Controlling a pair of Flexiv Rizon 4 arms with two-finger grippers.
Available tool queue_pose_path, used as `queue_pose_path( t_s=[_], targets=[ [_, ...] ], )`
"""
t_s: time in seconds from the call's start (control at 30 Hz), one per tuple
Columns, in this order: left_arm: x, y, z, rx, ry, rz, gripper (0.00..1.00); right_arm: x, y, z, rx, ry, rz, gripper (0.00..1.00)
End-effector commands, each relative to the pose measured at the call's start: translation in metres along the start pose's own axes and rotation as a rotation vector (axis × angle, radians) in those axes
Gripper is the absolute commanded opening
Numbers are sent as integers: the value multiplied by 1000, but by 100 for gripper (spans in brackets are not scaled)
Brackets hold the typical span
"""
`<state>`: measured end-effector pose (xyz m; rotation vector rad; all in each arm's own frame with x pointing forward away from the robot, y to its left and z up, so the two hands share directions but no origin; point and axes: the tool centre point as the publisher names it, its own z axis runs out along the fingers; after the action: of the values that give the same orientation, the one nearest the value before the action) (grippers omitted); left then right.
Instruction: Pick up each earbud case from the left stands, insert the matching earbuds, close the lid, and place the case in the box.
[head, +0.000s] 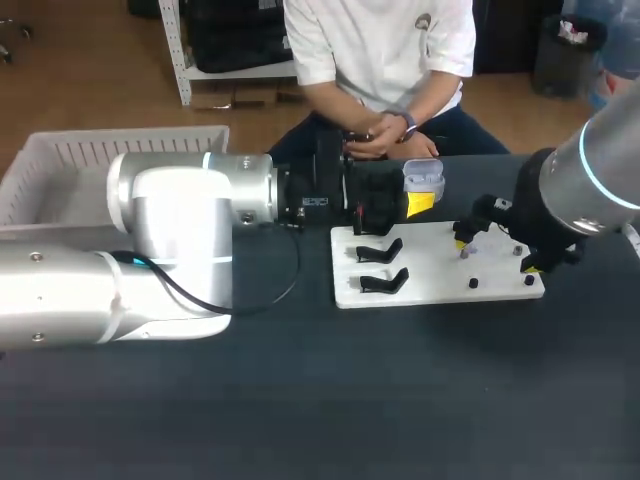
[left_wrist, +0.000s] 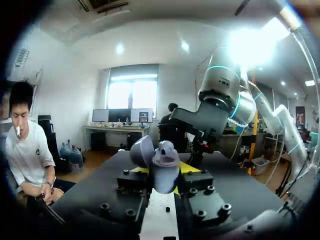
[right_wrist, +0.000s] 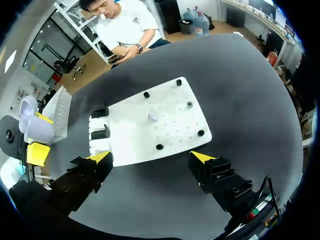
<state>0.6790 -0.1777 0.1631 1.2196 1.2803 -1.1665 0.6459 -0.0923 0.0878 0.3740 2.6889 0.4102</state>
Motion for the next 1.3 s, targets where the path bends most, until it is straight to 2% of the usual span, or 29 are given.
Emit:
queue_pose_path(
  t_s=[0.03,0.33,0.37,0.47,0.5,0.53,0.67,0.77,0.8,0.83,1.3],
  targets=[
    [1,-1,0,-6,-7,4,0,-14,7,38,5,21,-9,100],
    [1,-1,0,-6,-7,4,0,-25,6,61,-13,79,-11,100],
    [1,-1,0,-6,-7,4,0,-25,6,63,-14,80,-11,98],
    [1,-1,0,-6,-7,4,0,-27,6,67,-19,94,-11,84],
    [1,-1,0,-6,-7,4,0,-28,6,68,-19,94,-12,83],
    [1,-1,0,-6,-7,4,0,-29,6,69,-20,98,-15,75],
    [1,-1,0,-6,-7,4,0,-34,7,70,-16,107,-18,69],
    [1,-1,0,-6,-7,4,0,-35,7,70,-18,113,-17,69],
    [1,-1,0,-6,-7,4,0,-35,8,71,-18,118,-21,68],
    [1,-1,0,-6,-7,4,0,-35,8,71,-18,120,-22,62],
    [1,-1,0,-6,-7,4,0,-34,6,79,-21,144,-17,57]
  ],
)
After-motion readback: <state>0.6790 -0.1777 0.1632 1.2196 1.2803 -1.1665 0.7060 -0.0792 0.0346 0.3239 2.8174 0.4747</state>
